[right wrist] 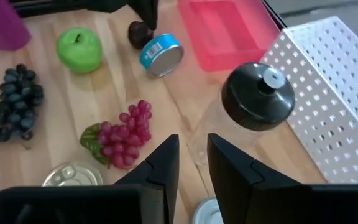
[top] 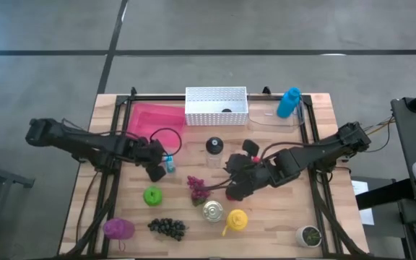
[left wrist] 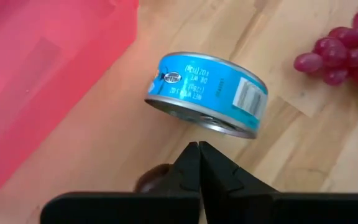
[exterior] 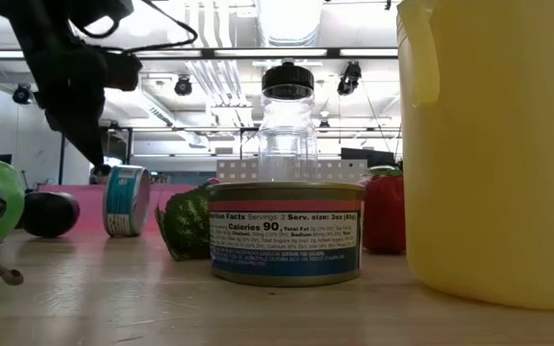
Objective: Pick & Place Food Item
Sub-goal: Put the yellow tuna can into the pink bin
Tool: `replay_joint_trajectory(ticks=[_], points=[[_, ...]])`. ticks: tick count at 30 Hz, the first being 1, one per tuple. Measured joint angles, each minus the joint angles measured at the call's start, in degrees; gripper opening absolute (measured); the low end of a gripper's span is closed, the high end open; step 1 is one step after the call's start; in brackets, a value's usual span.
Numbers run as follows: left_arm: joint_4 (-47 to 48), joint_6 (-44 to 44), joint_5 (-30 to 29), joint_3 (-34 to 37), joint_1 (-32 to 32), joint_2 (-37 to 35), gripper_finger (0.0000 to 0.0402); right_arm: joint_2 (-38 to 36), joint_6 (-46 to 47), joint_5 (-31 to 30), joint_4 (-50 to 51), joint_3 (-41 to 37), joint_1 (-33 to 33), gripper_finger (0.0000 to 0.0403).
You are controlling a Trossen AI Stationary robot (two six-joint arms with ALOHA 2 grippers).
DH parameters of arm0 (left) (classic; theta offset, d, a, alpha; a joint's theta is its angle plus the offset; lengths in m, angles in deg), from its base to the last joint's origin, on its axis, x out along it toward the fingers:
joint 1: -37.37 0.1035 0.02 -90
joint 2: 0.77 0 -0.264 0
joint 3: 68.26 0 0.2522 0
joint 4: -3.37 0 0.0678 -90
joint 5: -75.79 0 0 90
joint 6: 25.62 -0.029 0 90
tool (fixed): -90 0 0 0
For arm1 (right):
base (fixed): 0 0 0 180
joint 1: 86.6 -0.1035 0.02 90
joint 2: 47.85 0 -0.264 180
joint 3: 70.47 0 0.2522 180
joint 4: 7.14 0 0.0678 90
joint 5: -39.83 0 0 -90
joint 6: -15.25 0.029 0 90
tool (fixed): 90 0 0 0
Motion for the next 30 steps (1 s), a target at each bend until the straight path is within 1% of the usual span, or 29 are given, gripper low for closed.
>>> replay_joint_trajectory(ticks=[5,8,16,19,25,30], points=[[0.91,1.50,-0.56,-1.21,-2.17,0.00,0.0001,0.00,-8.00,3.71,-0.44,0.00,-1.30,0.0068],[0.93,1.88,-0.54,-1.33,-3.16,0.00,0.0001,-0.03,-11.88,4.23,-0.55,0.00,-2.45,0.0068],[0.93,1.86,-0.56,-1.33,-3.57,0.00,0.0001,-1.02,-15.61,7.61,-1.51,-0.37,-2.88,0.0082],[0.93,1.85,-0.55,-1.31,-3.57,0.00,0.0001,-1.55,-17.70,10.39,-4.05,-1.64,-2.87,0.0087],[0.96,1.83,-0.54,-1.31,-3.57,0.02,0.0001,-5.79,-24.26,17.36,-15.68,-9.94,-2.86,0.0094],[1.13,1.80,-0.36,-1.31,-3.57,0.04,0.0001,-12.60,-24.84,19.03,-24.62,-18.68,-2.86,0.0087]])
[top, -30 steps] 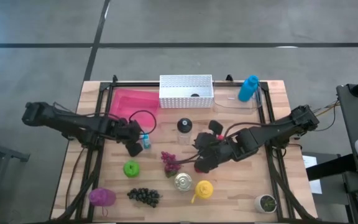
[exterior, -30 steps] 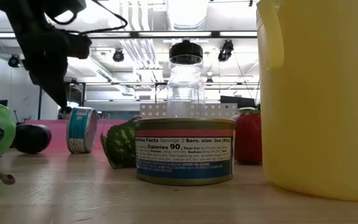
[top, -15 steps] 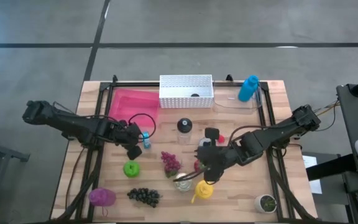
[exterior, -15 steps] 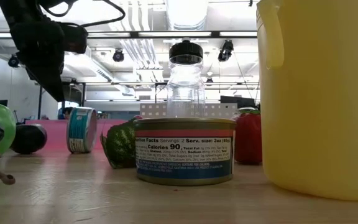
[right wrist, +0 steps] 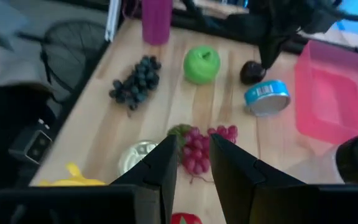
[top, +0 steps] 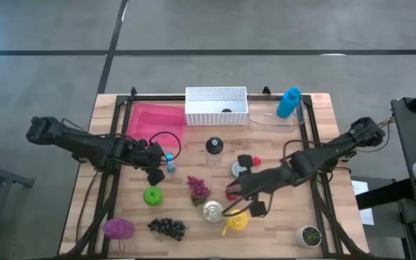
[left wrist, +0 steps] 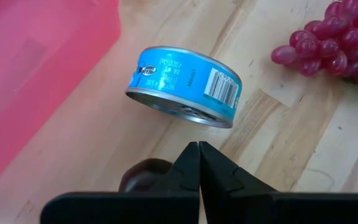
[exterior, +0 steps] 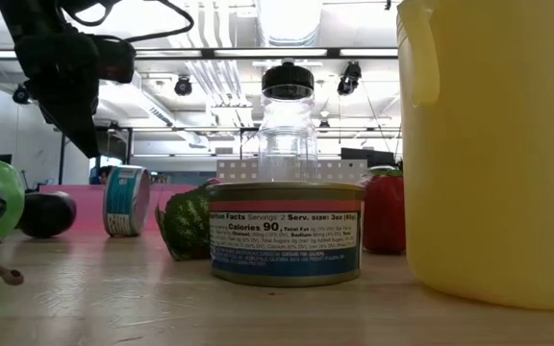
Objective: Pick & Place Food Item
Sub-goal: Put the yellow tuna can into the pink bin
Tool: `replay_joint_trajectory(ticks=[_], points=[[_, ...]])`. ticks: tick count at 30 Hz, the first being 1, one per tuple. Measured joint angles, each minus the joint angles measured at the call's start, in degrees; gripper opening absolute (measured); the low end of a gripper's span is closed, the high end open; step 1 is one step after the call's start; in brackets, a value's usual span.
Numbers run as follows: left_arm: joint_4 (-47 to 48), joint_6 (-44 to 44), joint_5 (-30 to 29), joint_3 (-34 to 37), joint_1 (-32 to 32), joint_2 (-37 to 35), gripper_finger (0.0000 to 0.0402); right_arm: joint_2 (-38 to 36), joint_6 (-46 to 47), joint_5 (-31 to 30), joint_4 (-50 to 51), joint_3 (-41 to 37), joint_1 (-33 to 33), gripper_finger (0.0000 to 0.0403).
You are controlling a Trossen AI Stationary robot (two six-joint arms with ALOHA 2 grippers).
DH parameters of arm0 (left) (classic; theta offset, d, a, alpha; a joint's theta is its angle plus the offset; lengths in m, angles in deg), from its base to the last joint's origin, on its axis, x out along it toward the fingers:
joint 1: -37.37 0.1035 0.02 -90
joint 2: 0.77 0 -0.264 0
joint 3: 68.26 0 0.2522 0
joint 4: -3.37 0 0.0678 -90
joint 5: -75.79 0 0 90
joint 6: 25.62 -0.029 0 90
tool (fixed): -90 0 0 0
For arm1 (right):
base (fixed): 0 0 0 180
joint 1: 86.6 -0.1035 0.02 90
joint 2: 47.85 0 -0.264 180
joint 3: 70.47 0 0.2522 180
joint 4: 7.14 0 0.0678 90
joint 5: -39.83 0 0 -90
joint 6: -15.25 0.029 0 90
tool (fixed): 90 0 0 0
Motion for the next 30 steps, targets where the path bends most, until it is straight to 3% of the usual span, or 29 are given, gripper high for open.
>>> replay_joint_trajectory(ticks=[7,13,30], points=[[0.19,0.03,0.04,-0.39,0.00,0.00,0.0001,-9.36,2.25,0.21,-10.65,-10.63,0.00,0.0072],[0.24,0.04,0.04,-2.28,0.02,0.00,0.0001,-12.96,3.30,0.37,-12.83,-16.50,0.00,0.0070],[0.76,1.14,0.04,-2.97,0.04,0.00,0.0001,-12.98,3.00,0.06,-14.55,-16.67,0.00,0.0095]])
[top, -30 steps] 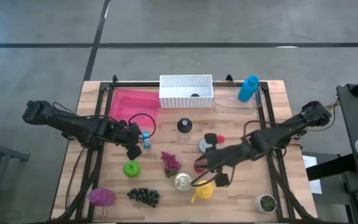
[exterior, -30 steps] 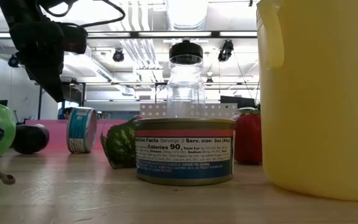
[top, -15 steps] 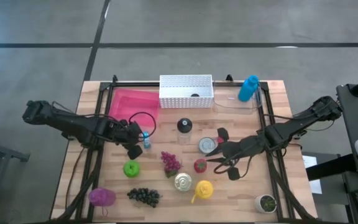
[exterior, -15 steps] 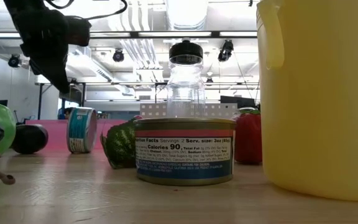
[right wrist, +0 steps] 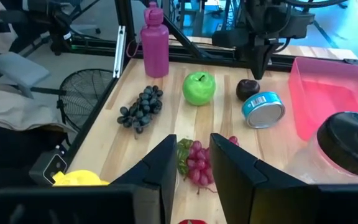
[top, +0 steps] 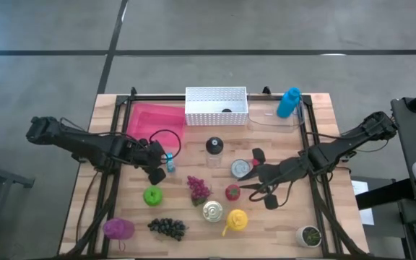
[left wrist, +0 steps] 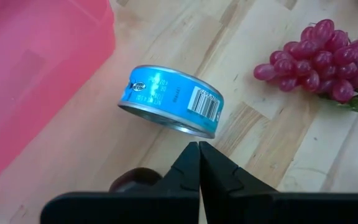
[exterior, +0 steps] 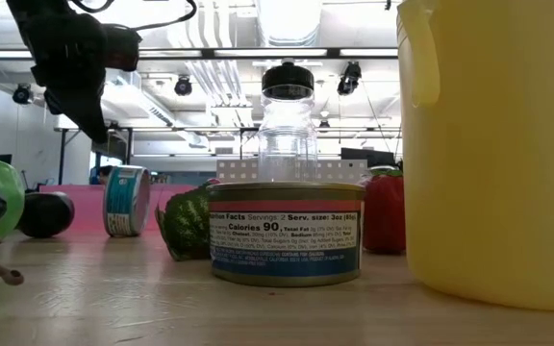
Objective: Pick & Place Food Item
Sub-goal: Put the yellow tuna can into the pink bin
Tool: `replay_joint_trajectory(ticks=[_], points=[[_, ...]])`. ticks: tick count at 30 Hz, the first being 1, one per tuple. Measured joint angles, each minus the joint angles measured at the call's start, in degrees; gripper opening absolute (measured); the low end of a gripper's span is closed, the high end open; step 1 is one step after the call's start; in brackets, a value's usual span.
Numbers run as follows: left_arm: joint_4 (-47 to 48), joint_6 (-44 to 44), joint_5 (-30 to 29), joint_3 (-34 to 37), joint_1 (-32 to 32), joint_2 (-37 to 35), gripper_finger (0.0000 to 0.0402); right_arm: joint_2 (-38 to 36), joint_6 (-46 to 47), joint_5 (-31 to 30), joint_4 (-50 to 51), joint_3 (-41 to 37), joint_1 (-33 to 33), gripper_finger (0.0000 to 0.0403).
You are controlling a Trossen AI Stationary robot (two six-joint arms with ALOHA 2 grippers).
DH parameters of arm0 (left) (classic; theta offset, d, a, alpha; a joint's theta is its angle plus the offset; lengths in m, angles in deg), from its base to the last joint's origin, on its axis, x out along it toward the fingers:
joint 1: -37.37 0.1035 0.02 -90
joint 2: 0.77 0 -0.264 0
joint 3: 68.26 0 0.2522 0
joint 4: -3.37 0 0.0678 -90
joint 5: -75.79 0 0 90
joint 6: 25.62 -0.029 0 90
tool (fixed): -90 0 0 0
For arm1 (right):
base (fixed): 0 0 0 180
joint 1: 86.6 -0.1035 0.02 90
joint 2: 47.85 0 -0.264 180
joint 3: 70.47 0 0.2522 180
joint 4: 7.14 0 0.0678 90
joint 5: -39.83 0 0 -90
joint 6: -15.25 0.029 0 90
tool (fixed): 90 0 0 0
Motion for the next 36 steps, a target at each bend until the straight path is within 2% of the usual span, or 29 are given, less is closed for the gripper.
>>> replay_joint_trajectory(ticks=[16,26,36], points=[[-0.07,0.22,0.00,-0.03,0.00,0.00,0.0001,0.02,-0.02,-0.02,0.01,0.32,0.00,0.0070],[-0.34,6.68,-0.03,-0.63,-0.01,0.00,0.0001,0.02,-0.04,-0.02,0.02,0.29,0.00,0.0080],[-2.46,12.94,-9.28,-2.45,-4.42,0.00,0.0001,0.02,-0.02,0.00,0.02,0.29,0.00,0.0094]])
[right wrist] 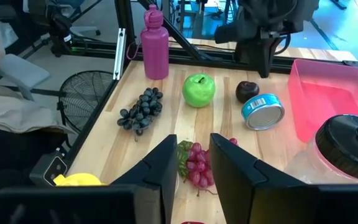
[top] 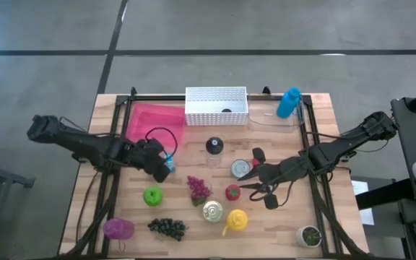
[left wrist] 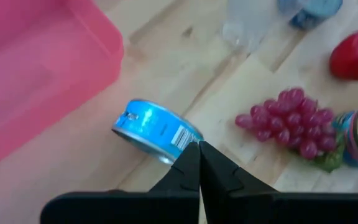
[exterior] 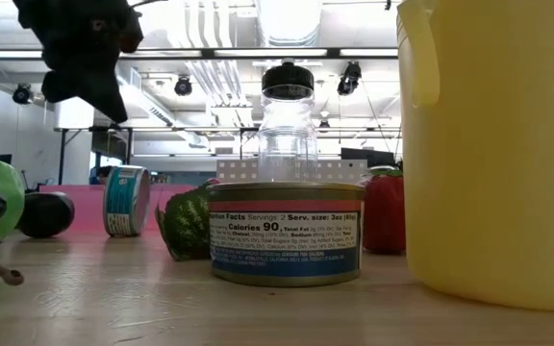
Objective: Pick & Place Food Item
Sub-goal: Put the yellow tuna can into the pink bin
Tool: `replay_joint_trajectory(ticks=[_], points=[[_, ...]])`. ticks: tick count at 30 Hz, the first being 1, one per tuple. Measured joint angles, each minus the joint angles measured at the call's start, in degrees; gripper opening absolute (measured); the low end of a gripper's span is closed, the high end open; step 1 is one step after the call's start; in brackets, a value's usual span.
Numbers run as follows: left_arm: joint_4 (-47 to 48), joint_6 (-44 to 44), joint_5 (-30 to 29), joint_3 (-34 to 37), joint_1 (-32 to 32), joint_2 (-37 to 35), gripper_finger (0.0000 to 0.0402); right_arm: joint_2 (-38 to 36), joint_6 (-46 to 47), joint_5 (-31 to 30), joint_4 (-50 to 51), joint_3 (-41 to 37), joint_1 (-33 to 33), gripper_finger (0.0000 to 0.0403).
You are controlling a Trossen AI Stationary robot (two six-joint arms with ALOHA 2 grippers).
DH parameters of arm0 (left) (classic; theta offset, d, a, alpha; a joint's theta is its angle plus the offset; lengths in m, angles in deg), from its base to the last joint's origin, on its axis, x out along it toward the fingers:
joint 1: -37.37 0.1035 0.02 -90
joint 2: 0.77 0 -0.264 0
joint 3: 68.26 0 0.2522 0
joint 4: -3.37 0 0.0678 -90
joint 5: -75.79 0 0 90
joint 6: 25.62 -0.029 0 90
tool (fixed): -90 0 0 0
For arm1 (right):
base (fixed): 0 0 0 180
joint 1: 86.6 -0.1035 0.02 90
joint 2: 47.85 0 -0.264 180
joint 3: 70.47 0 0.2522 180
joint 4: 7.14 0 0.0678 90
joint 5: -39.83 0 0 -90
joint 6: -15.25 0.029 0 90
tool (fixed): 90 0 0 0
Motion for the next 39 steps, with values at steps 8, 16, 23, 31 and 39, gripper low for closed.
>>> replay_joint_trajectory(ticks=[8,16,23,31,39], points=[[-0.25,6.53,-2.90,-0.80,-2.58,6.16,0.0001,0.00,0.00,0.00,-0.02,-0.02,0.00,0.0088],[8.89,26.44,-2.72,-5.52,-2.57,11.22,0.0025,0.00,0.00,0.00,-0.02,-0.02,0.00,0.0071],[8.16,30.89,-1.43,-5.17,-2.28,13.19,0.0123,0.00,0.00,0.00,-0.02,-0.02,0.00,0.0072],[6.77,34.54,-4.29,-5.33,-2.15,14.88,0.0233,0.00,0.00,0.00,-0.02,-0.02,0.00,0.0087],[5.19,41.31,-4.28,-5.48,-1.76,18.53,0.0316,0.00,0.00,-0.01,-0.02,-0.02,0.01,0.0096]])
